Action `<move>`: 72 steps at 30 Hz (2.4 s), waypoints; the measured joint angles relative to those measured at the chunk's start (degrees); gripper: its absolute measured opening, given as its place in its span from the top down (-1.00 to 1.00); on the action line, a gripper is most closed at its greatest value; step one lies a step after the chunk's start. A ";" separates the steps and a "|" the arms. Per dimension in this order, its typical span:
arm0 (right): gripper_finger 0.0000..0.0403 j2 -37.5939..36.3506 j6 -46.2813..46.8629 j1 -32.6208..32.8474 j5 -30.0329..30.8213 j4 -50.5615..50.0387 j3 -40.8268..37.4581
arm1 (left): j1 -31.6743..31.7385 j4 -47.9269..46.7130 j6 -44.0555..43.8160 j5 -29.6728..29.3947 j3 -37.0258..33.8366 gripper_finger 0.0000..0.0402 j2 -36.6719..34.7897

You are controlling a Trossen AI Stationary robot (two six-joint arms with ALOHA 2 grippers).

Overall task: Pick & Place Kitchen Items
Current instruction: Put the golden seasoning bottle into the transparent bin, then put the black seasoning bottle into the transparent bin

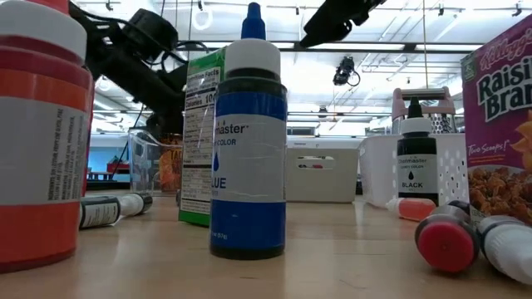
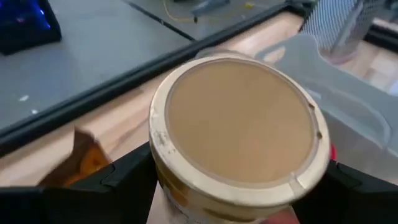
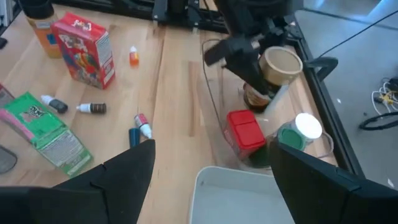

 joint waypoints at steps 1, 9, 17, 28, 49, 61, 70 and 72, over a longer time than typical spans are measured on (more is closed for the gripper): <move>-0.60 0.00 -0.34 0.00 0.00 0.00 0.02 | 0.18 0.90 0.10 0.05 0.34 -0.49 1.39; -0.60 0.00 -1.03 0.00 -0.02 -0.05 0.00 | 2.38 5.92 -0.58 -0.85 0.29 -0.49 10.67; -0.60 0.00 -1.01 0.00 -0.02 -0.35 0.00 | 3.11 9.44 3.94 -0.25 0.27 -0.57 14.02; -0.60 -0.02 1.22 0.00 -0.06 -0.40 0.00 | 2.85 10.76 10.47 -2.95 1.32 -0.75 10.23; -0.60 -0.04 5.53 0.02 -0.04 -0.29 0.02 | -35.74 -6.83 22.89 -1.65 9.73 -0.68 -16.99; -0.60 -0.04 9.12 0.00 -0.02 -0.27 0.00 | -60.24 -19.75 2.53 -19.81 9.60 -0.70 -15.26; -0.60 -0.04 11.59 0.00 -0.02 0.27 0.01 | -68.46 -26.76 -12.05 -17.08 12.47 -0.70 -14.49; -0.60 -0.04 11.58 0.02 -0.04 0.37 0.00 | -69.04 -31.60 -19.34 -15.25 13.36 -0.70 -14.19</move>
